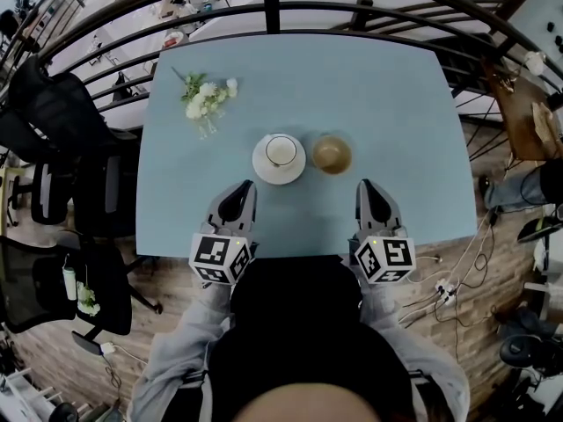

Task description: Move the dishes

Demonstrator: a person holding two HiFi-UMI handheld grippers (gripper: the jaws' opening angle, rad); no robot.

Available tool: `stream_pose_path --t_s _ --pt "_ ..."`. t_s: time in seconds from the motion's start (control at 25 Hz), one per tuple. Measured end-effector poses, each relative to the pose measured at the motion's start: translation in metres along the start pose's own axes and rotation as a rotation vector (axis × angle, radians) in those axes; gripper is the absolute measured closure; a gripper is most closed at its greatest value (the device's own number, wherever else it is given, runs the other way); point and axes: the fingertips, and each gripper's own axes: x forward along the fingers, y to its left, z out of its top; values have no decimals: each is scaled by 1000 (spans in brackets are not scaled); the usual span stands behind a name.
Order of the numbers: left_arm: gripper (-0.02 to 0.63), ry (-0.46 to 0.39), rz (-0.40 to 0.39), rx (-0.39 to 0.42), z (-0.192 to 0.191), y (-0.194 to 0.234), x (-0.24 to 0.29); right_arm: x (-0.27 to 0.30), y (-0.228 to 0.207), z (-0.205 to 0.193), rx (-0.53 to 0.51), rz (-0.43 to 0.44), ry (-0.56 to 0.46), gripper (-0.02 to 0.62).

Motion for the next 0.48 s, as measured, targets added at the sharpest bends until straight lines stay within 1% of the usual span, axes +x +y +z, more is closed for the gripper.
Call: stream_pose_path --t_s 0.48 --pt "578 15 6 -1 -5 -1 5 7 -1 -8 23 21 31 589"
